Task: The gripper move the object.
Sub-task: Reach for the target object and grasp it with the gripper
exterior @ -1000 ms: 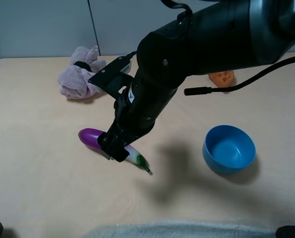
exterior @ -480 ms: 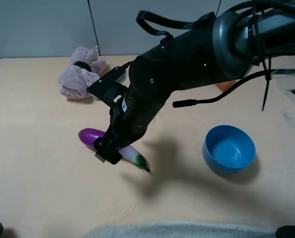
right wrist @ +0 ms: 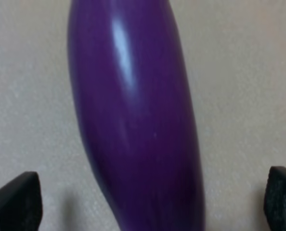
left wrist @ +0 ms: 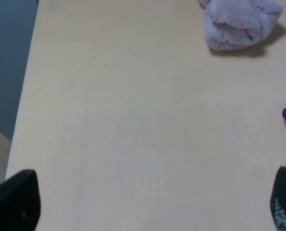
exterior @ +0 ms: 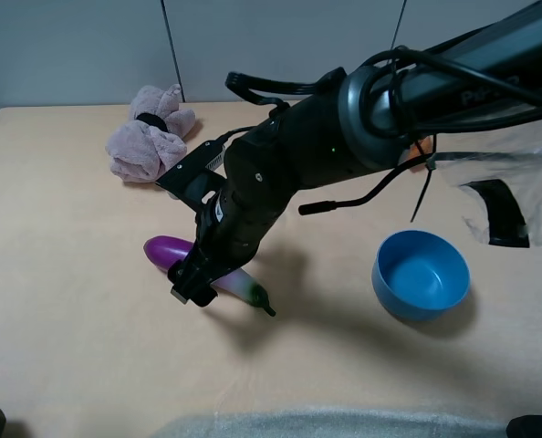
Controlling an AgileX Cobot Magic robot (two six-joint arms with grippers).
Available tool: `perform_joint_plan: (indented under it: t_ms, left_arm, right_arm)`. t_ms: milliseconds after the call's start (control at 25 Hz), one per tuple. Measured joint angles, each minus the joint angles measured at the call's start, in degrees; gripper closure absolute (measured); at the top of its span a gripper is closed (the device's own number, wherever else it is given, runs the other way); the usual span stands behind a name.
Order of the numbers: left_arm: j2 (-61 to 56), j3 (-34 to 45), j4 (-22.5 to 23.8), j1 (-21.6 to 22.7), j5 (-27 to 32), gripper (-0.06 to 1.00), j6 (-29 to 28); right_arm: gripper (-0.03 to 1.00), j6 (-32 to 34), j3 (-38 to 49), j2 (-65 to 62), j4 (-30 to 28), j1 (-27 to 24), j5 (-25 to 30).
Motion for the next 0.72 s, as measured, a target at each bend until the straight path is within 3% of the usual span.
perform_joint_plan:
  t_ms: [560,720]
  left_arm:
    - [0.0,0.0,0.0,0.0,0.0,-0.01,0.0]
    - [0.0,0.0,0.0,0.0,0.0,-0.01,0.0]
  right_arm:
    - [0.28,0.0,-0.1,2.3,-0.2,0.0,-1.3]
    - [0.38,0.0,-0.1,2.3,-0.4,0.0,-1.3]
